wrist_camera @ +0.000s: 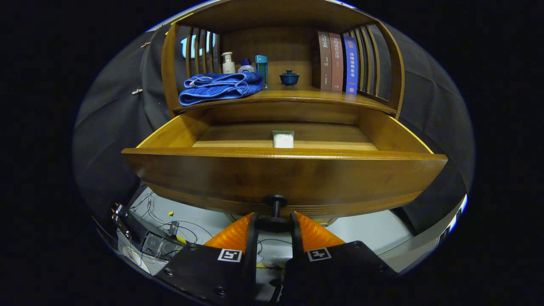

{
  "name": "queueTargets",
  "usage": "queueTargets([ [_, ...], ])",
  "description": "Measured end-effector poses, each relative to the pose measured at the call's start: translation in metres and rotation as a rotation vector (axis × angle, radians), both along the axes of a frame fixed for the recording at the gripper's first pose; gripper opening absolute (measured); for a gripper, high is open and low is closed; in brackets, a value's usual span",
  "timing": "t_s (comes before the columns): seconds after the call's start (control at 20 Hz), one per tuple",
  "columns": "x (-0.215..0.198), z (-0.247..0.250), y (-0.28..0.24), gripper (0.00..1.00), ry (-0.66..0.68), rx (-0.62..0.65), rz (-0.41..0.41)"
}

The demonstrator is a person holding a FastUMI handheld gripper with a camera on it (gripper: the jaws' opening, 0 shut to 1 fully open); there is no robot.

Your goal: Pull open the drawer, take out the items inside it, and place them on the countertop above the cabinet.

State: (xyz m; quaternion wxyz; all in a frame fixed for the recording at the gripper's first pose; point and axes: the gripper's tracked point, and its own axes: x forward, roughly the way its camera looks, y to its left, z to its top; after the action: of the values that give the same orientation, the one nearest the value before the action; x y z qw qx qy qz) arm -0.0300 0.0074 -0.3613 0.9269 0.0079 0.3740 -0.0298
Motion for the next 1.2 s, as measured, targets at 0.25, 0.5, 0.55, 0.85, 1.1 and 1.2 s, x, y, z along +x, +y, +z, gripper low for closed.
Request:
queueTargets([
  [0.25,-0.006,-0.003,-0.001,0.52,0.024,-0.033,0.014],
  [0.5,-0.017,0.041,0.006,0.85,0.007,0.002,-0.021],
  [0.55,-0.01,0.056,0.01,0.91,-0.004,0.003,-0.007],
  [0.85,0.082,0.116,0.003,0.98,-0.043,-0.002,0.005],
  [1.1,0.142,0.078,-0.013,0.98,0.113,0.01,-0.023],
  [1.2,0.157,0.054,-0.017,0.98,0.181,0.03,-0.036],
])
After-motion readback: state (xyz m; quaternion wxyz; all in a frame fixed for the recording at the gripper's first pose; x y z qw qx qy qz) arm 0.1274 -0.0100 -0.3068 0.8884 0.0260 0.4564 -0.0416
